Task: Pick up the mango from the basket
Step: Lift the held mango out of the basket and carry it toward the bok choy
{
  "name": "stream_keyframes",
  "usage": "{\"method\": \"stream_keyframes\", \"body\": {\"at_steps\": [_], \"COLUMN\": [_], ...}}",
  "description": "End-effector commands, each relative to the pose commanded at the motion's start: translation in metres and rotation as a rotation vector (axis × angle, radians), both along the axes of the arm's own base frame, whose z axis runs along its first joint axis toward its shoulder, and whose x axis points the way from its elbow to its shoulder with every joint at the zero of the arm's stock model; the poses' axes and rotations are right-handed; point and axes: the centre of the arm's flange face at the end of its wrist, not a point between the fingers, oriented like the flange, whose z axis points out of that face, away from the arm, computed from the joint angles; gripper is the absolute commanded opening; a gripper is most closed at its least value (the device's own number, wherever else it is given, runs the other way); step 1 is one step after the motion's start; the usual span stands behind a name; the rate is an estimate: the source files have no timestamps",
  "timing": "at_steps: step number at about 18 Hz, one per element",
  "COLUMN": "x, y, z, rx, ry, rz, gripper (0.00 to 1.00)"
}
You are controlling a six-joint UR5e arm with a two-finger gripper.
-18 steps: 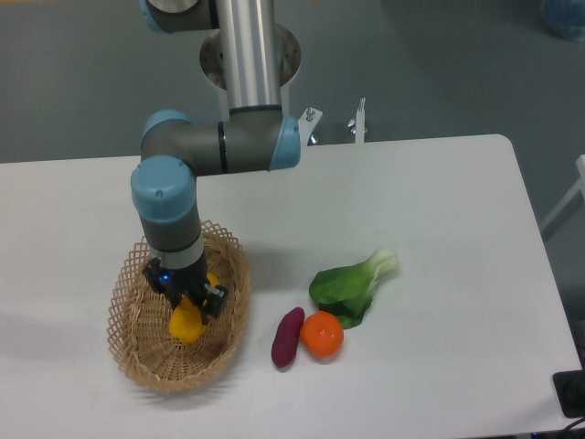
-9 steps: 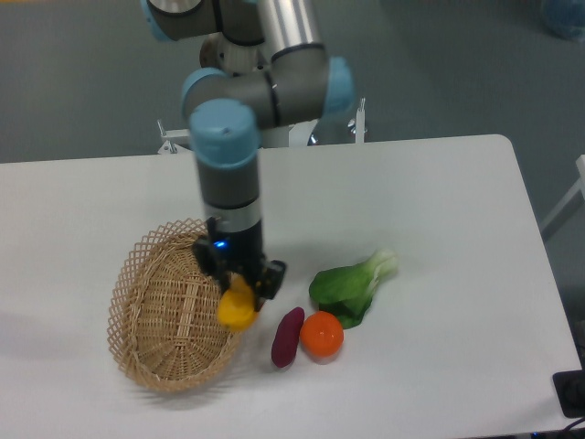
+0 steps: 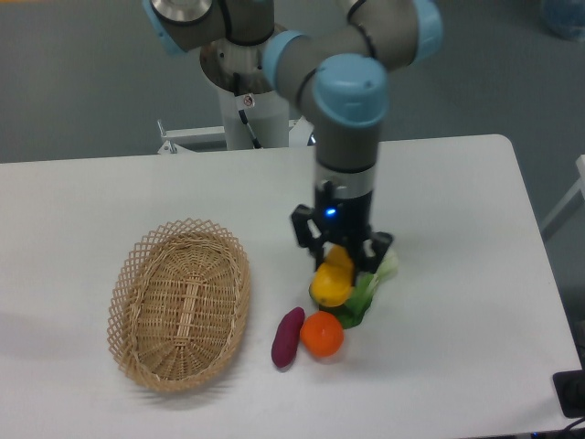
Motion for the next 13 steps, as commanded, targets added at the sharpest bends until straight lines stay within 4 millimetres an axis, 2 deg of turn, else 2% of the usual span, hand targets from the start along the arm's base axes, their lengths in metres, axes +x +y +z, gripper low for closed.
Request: {"method": "stream_keyframes", "body": {"at_steps": [2, 5, 9, 13], "x": [-0.012, -0.020, -0.027, -0.026], "y": [-0.013, -0.021, -0.026, -0.025], "z": [0.001, 0.002, 0.006, 0.007], "rx": [-0.017, -0.021, -0.017, -0.017], "ry": [-0.014, -0.016, -0.007, -0.005], "rz": [-0.005, 0.001, 0.011, 0.009], "gripper": [0.55, 0.55, 0.55, 0.55]}}
